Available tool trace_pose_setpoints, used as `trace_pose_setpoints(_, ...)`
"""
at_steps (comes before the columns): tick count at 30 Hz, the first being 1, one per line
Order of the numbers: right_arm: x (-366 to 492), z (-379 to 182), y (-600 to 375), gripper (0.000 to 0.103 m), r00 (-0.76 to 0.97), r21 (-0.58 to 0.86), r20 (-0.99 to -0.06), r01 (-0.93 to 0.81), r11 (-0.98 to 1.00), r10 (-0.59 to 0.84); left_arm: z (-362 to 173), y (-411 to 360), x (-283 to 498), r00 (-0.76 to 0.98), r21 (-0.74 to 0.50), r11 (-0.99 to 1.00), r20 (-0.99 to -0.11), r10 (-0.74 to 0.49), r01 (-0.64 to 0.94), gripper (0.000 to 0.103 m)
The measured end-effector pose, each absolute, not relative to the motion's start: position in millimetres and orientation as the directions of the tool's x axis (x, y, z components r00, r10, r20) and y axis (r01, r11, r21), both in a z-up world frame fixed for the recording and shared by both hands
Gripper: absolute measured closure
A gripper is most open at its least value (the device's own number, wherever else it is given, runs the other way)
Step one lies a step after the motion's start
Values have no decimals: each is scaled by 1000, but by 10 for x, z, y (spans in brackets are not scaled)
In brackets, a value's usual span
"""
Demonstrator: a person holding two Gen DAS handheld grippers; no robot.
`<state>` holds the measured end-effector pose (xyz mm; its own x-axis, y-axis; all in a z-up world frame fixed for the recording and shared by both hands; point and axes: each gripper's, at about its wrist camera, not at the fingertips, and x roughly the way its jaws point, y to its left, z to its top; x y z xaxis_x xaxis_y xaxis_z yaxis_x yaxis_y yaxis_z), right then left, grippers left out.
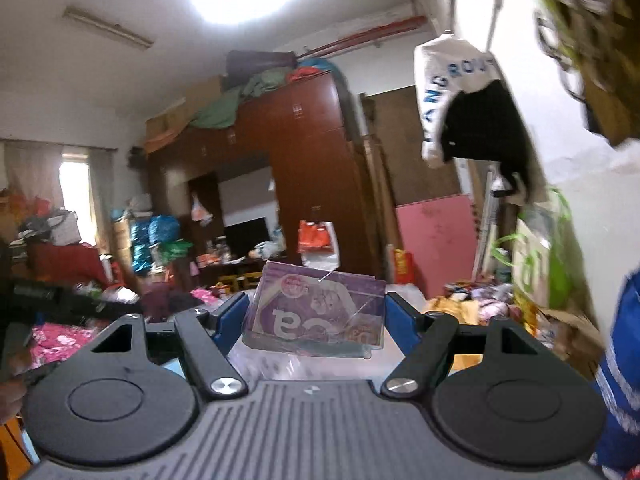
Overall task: Organize objects
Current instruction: 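Drop the red ball and purple box into the white basket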
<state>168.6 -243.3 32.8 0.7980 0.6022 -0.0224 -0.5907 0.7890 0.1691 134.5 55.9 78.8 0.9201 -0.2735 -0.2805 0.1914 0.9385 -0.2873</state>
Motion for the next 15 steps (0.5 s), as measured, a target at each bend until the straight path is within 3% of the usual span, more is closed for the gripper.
trace_pose_setpoints(3, 1953, 618, -2233, 27, 804, 124, -57, -583, 803, 592, 1044, 469, 1700, 927, -266, 954, -306, -216, 135, 55)
trace_pose_setpoints(6, 2252, 693, -2040, 27, 788, 98, -126, -594, 798, 602, 1032, 459, 2117, 900, -290, 954, -390, -195, 81, 53)
trace_pose_setpoints(8, 2367, 660, -1952, 24, 819, 54, -141, -554, 831, 556, 949, 481, 2312, 893, -294, 955, -421, -158, 31, 36)
trace_pose_setpoints(9, 2420, 643, -1915, 19, 827, 33, -149, -544, 839, 542, 889, 509, 2377, 890, -292, 957, -434, -138, 7, 23)
trace_pose_setpoints(10, 2474, 617, -1897, 6, 824, 28, -161, -547, 837, 544, 836, 525, 2446, 888, -285, 958, -445, -116, -18, 21)
trace_pose_setpoints(11, 2516, 598, -1907, 1, 822, 44, -169, -545, 837, 544, 804, 545, 2477, 886, -280, 959, -453, -97, -38, 21)
trace_pose_setpoints(15, 2476, 553, -2042, 0, 808, 88, -179, -555, 827, 562, 761, 634, 2323, 906, -266, 963, -416, -77, -41, 21)
